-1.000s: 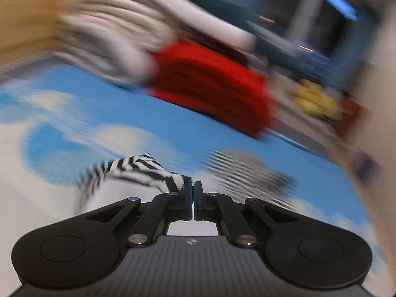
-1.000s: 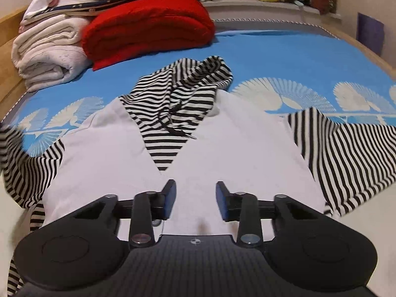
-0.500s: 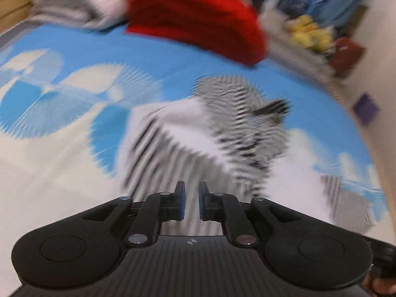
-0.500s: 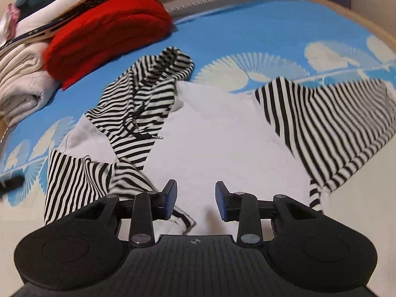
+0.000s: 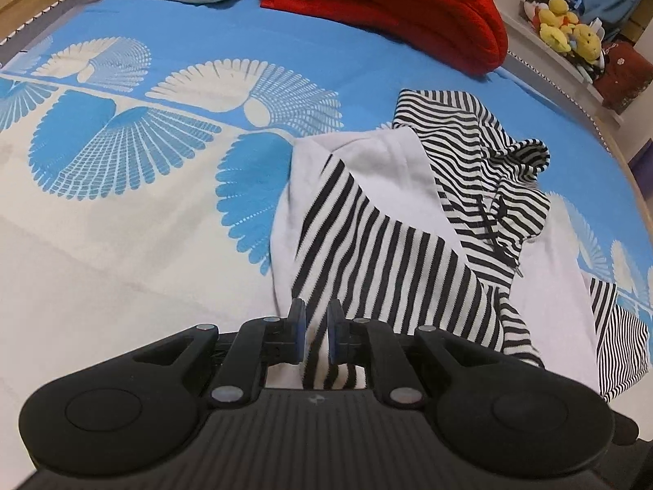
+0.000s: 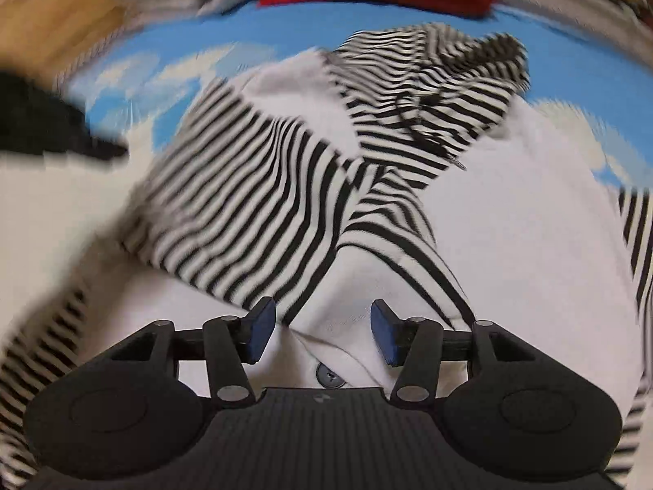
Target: Fold small clothes
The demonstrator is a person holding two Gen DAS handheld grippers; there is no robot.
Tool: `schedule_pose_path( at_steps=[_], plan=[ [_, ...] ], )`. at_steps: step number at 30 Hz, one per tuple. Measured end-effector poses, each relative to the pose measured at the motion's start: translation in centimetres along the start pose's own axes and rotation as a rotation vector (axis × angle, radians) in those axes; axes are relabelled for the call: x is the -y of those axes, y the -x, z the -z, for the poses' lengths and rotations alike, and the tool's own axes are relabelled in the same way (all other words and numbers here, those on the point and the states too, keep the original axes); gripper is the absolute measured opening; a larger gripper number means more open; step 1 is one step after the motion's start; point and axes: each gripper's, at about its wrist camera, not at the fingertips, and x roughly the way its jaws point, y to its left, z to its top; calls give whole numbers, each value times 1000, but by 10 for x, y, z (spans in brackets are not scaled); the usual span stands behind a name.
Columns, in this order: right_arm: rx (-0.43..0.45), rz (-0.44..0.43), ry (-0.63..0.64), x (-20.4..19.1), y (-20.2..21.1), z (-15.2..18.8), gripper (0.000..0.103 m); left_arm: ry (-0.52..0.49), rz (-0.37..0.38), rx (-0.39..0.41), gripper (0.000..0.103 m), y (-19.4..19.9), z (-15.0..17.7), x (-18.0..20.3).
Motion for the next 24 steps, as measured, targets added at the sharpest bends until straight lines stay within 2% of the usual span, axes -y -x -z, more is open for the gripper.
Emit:
schedule_pose_path(
  at_steps=[1, 2, 3, 5, 8, 11, 13, 16, 17, 20, 23, 24],
  plan=[
    [0, 40, 47, -4, -4, 0, 50, 0, -1, 1, 10, -1, -1, -1],
    [5, 76, 80, -6, -6, -1, 35, 1, -4, 1, 10, -1, -1, -2],
    [13, 93, 77, 0, -6, -2, 5, 3, -8, 1, 10, -2, -2, -3],
    [69, 84, -20, 21, 7, -13, 3, 4, -12, 2, 10, -3, -2, -5],
    [251, 56, -185, 68, 46, -29, 3, -2, -5, -4, 10, -6, -1, -6],
    [330, 131, -351, 124, 64, -33, 4, -8, 3, -18, 10, -11, 1, -2],
    [300, 205, -504, 167, 60, -27, 6, -15, 9, -25, 10, -14, 3, 2],
    [219, 296, -709, 208, 51, -12, 25, -25, 23, -35, 10, -17, 4, 7],
    [207, 287, -766, 215, 51, -5, 30, -31, 28, -42, 10, -19, 5, 10],
    [168, 165, -859, 225, 42, 5, 33, -54, 44, -62, 10, -25, 9, 18],
    [92, 126, -905, 220, 30, 15, 48, -80, 46, -80, 10, -30, 14, 26],
    [54, 129, -919, 220, 23, 18, 49, -87, 46, -83, 10, -31, 15, 27]
  ],
)
